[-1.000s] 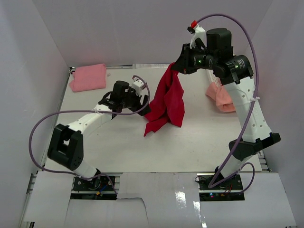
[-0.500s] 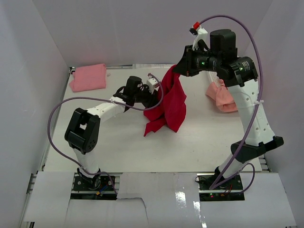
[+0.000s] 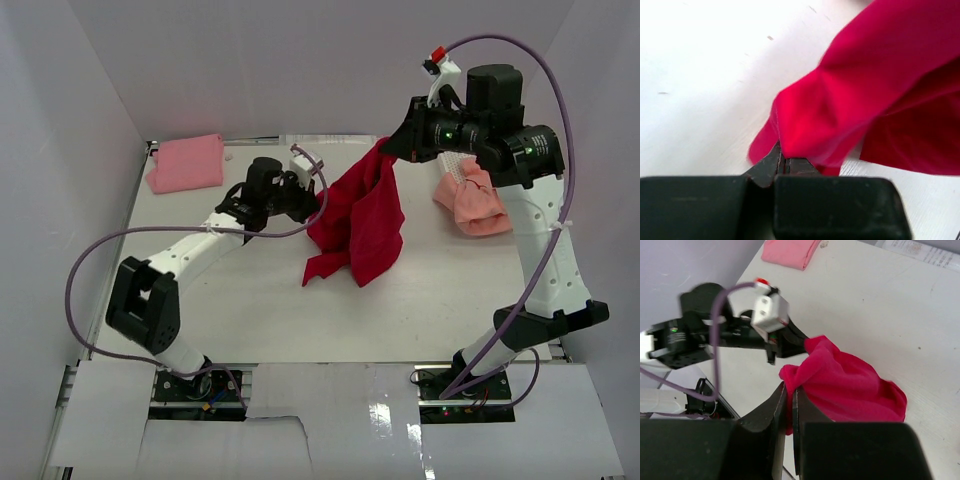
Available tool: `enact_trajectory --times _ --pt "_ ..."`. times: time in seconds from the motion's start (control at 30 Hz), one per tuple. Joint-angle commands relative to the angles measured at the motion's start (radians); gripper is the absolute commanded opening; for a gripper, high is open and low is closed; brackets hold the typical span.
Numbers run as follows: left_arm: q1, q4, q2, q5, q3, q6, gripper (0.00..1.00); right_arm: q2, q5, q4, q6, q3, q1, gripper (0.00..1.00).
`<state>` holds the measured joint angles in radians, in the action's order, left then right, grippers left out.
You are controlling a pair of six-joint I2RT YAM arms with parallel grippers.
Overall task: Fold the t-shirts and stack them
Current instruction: Flatten out the tshirt
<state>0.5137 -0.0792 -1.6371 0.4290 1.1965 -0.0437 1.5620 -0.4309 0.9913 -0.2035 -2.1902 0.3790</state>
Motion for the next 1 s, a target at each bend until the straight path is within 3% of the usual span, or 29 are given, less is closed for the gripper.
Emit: enact_trajectory --times 0.0,0.13,0.2,0.4,0.6,0.8,0.97 --pt "-0.003 -0.107 0.207 -0.208 0.032 0.034 0.00 -0.028 -0.034 -0.033 -0.004 0.044 -0.006 0.08" --pt "-0.004 -0.356 0.273 -0.448 0.193 0.087 0.00 -0.034 -0.074 -0.049 -0.013 0.150 0.001 0.08" --pt "-0.004 -0.486 0.295 -0.464 0.277 0.094 0.00 -0.042 -0.074 -0.039 -0.013 0.165 0.038 0.08" --pt "-0.004 -0.622 0.465 -0.504 0.328 0.120 0.00 -0.124 -0.039 0.013 -0.004 0.161 0.113 0.08" --pt "-0.004 -0.787 0.517 -0.509 0.511 0.131 0.00 -0.201 -0.052 0.144 -0.028 0.009 0.116 0.08" --pt "-0.004 -0.809 0.571 -0.348 0.537 0.165 0.00 -0.325 -0.097 0.141 -0.080 0.056 0.123 0.08" --pt "-0.004 -0.638 0.557 -0.309 0.349 0.128 0.00 -0.300 -0.005 0.063 -0.068 0.182 0.123 0.08"
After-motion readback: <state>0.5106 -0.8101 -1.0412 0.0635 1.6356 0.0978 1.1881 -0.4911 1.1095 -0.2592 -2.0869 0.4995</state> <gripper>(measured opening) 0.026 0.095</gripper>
